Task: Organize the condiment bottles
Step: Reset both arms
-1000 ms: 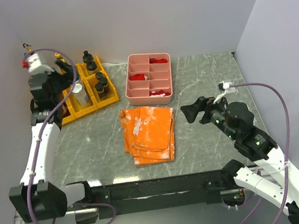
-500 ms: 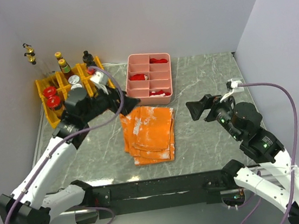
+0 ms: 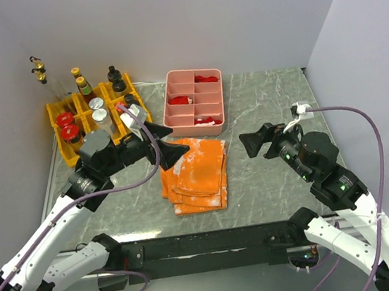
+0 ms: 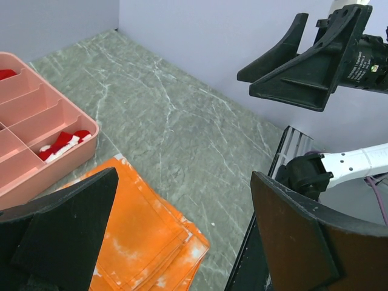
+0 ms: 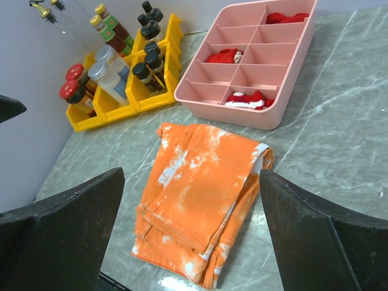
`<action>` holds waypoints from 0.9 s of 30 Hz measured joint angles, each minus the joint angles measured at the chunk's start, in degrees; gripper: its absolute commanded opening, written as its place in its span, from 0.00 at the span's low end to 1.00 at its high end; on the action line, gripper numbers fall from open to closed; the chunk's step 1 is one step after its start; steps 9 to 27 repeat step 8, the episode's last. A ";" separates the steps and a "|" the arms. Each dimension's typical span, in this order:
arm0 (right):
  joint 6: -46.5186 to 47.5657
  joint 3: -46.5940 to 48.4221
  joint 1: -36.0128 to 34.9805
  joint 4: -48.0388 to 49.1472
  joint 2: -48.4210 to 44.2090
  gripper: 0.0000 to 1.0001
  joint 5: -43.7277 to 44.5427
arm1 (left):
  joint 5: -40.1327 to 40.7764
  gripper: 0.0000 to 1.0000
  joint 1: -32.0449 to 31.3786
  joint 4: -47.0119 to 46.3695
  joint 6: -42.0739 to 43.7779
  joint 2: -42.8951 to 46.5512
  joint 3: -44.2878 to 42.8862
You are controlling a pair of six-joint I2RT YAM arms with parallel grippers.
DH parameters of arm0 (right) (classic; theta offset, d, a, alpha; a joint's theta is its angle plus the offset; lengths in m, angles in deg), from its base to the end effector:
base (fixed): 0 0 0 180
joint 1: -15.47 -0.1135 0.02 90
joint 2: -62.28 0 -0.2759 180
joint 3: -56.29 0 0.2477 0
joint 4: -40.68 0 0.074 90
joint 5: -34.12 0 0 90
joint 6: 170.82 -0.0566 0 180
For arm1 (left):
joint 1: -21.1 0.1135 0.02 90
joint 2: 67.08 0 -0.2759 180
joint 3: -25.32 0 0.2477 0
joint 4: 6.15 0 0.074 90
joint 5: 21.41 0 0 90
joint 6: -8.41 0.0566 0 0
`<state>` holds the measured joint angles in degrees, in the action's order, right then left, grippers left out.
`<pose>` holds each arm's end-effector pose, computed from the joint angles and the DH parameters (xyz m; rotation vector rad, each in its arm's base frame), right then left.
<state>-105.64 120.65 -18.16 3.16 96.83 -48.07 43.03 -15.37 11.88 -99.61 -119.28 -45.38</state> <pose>0.1180 0.0692 0.3757 -0.0302 1.7460 0.6398 0.1550 -0.1450 0.4111 0.6291 1.5487 -1.0807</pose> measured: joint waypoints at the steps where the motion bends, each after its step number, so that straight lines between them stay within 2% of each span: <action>1: -0.02 0.00 0.00 0.04 0.07 1.00 -0.09 | 0.02 0.96 0.00 0.09 0.13 0.00 0.00; 27: 0.00 0.02 0.00 0.28 0.17 1.00 -0.13 | 0.61 0.97 0.00 0.17 0.33 0.35 0.11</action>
